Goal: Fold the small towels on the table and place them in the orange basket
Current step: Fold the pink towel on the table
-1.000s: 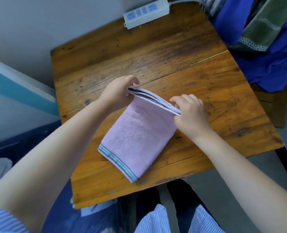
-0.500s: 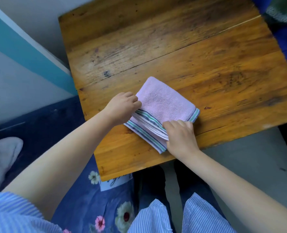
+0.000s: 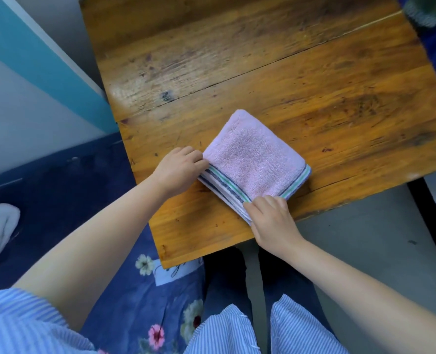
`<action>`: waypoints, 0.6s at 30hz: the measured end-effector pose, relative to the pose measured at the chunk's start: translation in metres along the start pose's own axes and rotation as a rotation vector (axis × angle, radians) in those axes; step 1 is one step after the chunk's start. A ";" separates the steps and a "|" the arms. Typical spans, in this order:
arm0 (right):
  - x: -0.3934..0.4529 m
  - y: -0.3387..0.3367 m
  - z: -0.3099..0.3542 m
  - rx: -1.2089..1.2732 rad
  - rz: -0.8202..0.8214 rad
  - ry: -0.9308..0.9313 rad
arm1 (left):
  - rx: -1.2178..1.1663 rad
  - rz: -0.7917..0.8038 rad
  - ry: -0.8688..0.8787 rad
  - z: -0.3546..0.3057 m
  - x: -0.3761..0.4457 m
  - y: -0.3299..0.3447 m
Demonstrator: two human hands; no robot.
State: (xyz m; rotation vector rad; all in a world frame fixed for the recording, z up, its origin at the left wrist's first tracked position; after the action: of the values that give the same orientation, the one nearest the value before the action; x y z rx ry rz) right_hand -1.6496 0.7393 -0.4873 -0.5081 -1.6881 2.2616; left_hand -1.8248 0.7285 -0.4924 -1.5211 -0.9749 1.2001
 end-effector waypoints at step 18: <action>-0.008 0.007 0.002 0.195 0.111 -0.132 | -0.249 -0.040 -0.238 0.005 -0.019 0.014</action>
State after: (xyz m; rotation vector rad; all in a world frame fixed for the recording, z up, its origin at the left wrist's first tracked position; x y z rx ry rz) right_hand -1.6434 0.7326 -0.4923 -0.4256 -1.5084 2.5575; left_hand -1.8328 0.7075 -0.5013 -1.5636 -1.3485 1.2889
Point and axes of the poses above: each hand's wrist, its own x-axis towards the middle knuckle, its own y-axis out of the palm, z = x × y, the point moved 6 cm from there along x, towards the middle knuckle, and after that the axes turned 10 degrees about z, right-handed, at the moved point
